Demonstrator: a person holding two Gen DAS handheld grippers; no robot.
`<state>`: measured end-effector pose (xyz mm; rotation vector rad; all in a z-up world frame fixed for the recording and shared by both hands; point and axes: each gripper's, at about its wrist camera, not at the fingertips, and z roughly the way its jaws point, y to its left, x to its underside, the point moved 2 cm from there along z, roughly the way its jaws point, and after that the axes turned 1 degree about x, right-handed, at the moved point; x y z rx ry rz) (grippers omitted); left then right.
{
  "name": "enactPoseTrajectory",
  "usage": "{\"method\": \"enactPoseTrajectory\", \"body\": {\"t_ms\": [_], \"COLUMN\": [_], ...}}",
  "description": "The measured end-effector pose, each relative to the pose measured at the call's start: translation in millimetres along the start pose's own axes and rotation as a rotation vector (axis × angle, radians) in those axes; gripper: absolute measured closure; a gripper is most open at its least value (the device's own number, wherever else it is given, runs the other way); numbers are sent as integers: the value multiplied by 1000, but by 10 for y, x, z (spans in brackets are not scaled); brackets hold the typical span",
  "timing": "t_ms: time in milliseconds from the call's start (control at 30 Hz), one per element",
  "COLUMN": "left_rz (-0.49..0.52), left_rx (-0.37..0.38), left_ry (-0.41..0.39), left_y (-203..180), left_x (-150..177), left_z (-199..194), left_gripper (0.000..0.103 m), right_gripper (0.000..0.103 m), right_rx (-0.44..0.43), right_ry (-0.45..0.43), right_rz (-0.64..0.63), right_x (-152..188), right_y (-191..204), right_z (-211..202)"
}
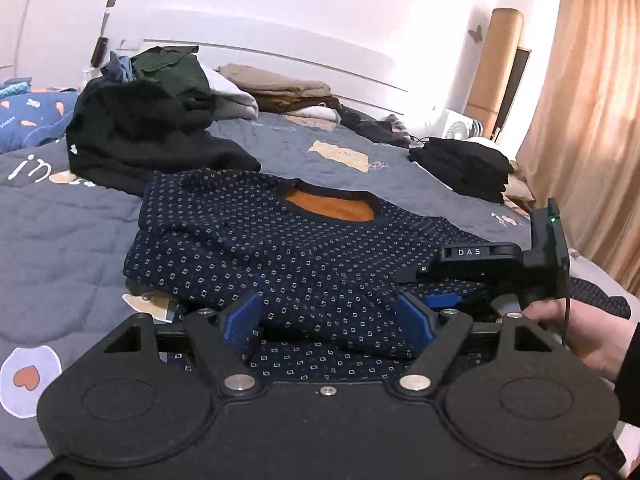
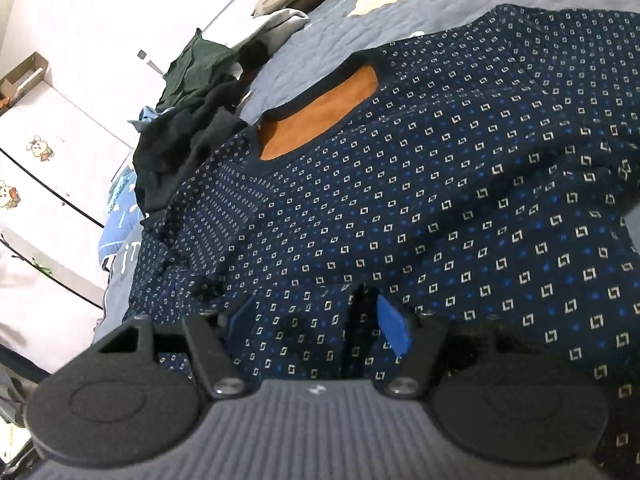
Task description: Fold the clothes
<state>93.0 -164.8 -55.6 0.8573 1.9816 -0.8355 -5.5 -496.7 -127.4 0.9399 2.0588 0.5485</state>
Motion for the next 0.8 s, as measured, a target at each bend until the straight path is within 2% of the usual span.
{"method": "enactPoseTrajectory", "body": {"t_ms": [67,133,200,333,433,633,800], "left_rz": [0,1,4,9,12,19,23], "left_rx": [5,5,1,-5,-10,-15,-20], "left_ry": [-8,-10,-7,-2,1,3,5], "left_y": [8,9,7,4,1,13,39], "left_x": [0,1,2,3,4,11,23], "left_z": [-13,-8,8,38,61,65,74], "left_gripper": [29,29,29,29,29,29,29], "right_gripper": [43,74,91,96,97,98,98], "right_rx": [-9,-20,-28,-59,-72,-68,-21], "right_ry": [-4,-3,3,-6,-49,-206,-364], "right_rz": [11,30,41,29,24,71,168], "right_x": [3,3,2,-30,-98,-376,-645], "right_y": [8,17,29,106,160,62,-289], "right_z": [-4,0,9,-52,-166,-502,-856]}}
